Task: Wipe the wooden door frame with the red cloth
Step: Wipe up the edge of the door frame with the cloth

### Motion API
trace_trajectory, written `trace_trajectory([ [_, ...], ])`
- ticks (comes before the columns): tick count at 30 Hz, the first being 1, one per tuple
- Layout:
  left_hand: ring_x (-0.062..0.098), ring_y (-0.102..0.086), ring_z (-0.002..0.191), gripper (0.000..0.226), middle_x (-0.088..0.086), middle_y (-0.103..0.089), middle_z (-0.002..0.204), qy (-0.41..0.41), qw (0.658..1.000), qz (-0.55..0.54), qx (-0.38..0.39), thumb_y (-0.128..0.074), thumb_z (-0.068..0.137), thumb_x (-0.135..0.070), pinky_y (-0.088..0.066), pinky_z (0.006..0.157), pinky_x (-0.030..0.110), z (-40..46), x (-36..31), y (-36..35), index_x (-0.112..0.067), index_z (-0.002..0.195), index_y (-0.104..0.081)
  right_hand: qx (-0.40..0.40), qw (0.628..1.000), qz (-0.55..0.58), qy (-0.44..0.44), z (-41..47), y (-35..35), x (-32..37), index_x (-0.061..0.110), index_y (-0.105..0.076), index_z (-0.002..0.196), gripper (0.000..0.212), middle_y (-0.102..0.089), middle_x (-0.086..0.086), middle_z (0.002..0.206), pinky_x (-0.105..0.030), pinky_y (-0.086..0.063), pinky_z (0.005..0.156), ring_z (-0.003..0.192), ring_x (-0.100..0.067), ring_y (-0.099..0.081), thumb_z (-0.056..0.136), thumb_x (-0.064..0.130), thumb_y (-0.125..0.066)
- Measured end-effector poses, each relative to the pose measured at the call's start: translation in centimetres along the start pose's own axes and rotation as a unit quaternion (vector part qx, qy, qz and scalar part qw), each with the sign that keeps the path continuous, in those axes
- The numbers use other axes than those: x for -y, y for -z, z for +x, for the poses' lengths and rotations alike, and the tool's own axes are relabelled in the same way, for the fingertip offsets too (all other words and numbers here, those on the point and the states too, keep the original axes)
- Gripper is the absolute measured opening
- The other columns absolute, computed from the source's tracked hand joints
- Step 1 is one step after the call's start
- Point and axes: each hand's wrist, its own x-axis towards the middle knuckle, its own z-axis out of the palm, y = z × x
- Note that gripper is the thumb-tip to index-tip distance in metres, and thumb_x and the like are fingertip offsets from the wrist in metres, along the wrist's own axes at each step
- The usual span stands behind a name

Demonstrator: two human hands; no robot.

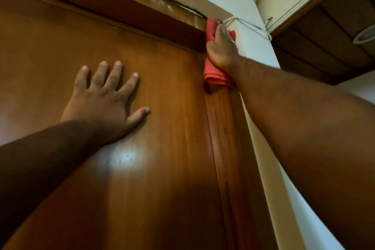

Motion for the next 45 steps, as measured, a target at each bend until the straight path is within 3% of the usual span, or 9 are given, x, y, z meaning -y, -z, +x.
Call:
trace_trajectory([
  [5,0.036,-0.007,0.152,0.089,0.015,-0.009,0.166,0.004,1.000,-0.019,-0.003,-0.002,0.084,-0.080,-0.009,0.119,0.059,0.0,-0.1,0.1,-0.028,0.157,-0.004,-0.007,0.999,-0.032,-0.009,1.2,-0.4,0.4,0.003,-0.011,0.154,0.071,-0.010,-0.019,0.164,-0.046,-0.021,0.120,0.149,-0.034,-0.017,0.091,0.027,-0.036],
  [14,0.035,-0.012,0.151,0.089,0.014,-0.015,0.165,0.021,1.000,-0.015,-0.010,-0.005,0.084,-0.081,-0.010,0.118,0.059,0.0,-0.4,0.1,-0.030,0.156,-0.012,0.007,0.972,-0.082,0.220,0.1,-3.7,10.5,0.011,-0.007,0.156,0.079,-0.005,-0.016,0.165,-0.045,-0.006,0.121,0.151,-0.034,-0.005,0.087,0.030,-0.040],
  [20,0.037,-0.019,0.149,0.086,0.016,-0.021,0.163,0.010,1.000,-0.001,0.000,-0.014,0.087,-0.079,-0.014,0.116,0.060,0.1,-0.2,-0.4,-0.027,0.156,-0.018,0.022,0.979,-0.197,0.038,0.0,1.0,1.4,0.009,-0.007,0.155,0.080,-0.011,-0.021,0.163,-0.046,-0.016,0.119,0.149,-0.037,-0.013,0.090,0.026,-0.050],
  [24,0.036,-0.013,0.151,0.087,0.016,-0.015,0.164,0.009,1.000,-0.016,0.015,-0.009,0.087,-0.079,-0.012,0.118,0.060,0.0,-0.5,0.5,-0.027,0.157,-0.013,0.062,0.989,-0.134,0.000,1.6,0.8,3.4,0.004,-0.008,0.154,0.078,-0.008,-0.022,0.163,-0.046,-0.018,0.121,0.150,-0.036,-0.011,0.091,0.030,-0.044],
  [31,0.023,0.004,0.153,0.090,0.004,0.000,0.168,0.036,0.996,-0.058,0.055,-0.008,0.085,-0.076,0.006,0.122,0.054,-0.7,0.1,2.0,-0.024,0.158,-0.002,0.035,0.976,-0.020,0.213,-0.3,-4.0,18.8,0.012,-0.011,0.156,0.076,-0.006,-0.014,0.166,-0.044,-0.011,0.122,0.151,-0.031,-0.007,0.090,0.028,-0.044],
  [36,0.032,-0.012,0.152,0.089,0.010,-0.019,0.165,0.125,0.991,-0.038,-0.021,-0.015,0.086,-0.073,-0.005,0.121,0.057,-5.1,8.6,3.6,-0.018,0.156,-0.020,0.042,0.969,-0.020,0.241,-0.6,-4.1,18.7,0.016,-0.009,0.156,0.080,-0.006,-0.013,0.166,-0.045,-0.014,0.119,0.151,-0.032,-0.008,0.087,0.032,-0.047],
  [39,0.033,-0.005,0.152,0.088,0.011,-0.011,0.166,0.162,0.987,0.012,0.017,-0.009,0.085,-0.080,-0.004,0.122,0.054,-7.6,15.4,4.4,-0.028,0.157,-0.009,0.005,0.987,-0.034,0.158,1.2,-3.0,14.1,0.012,-0.020,0.151,0.077,-0.024,-0.017,0.159,-0.047,-0.025,0.114,0.145,-0.037,-0.024,0.084,0.034,-0.048],
  [41,0.031,-0.001,0.153,0.087,0.007,-0.005,0.167,0.170,0.985,0.005,0.034,-0.007,0.083,-0.084,-0.002,0.121,0.051,-8.4,17.5,4.0,-0.036,0.156,-0.001,0.003,0.995,-0.063,0.076,2.1,-2.4,12.0,0.010,-0.019,0.151,0.077,-0.022,-0.021,0.159,-0.049,-0.024,0.116,0.144,-0.041,-0.024,0.084,0.037,-0.044],
  [45,0.026,0.002,0.153,0.086,0.002,0.000,0.167,0.160,0.987,-0.022,0.006,-0.009,0.082,-0.086,0.001,0.121,0.049,-8.4,18.0,2.6,-0.041,0.154,0.005,-0.005,1.000,-0.027,0.015,1.4,-3.5,16.3,0.013,-0.019,0.152,0.079,-0.019,-0.018,0.161,-0.050,-0.020,0.118,0.146,-0.041,-0.020,0.079,0.033,-0.042],
])
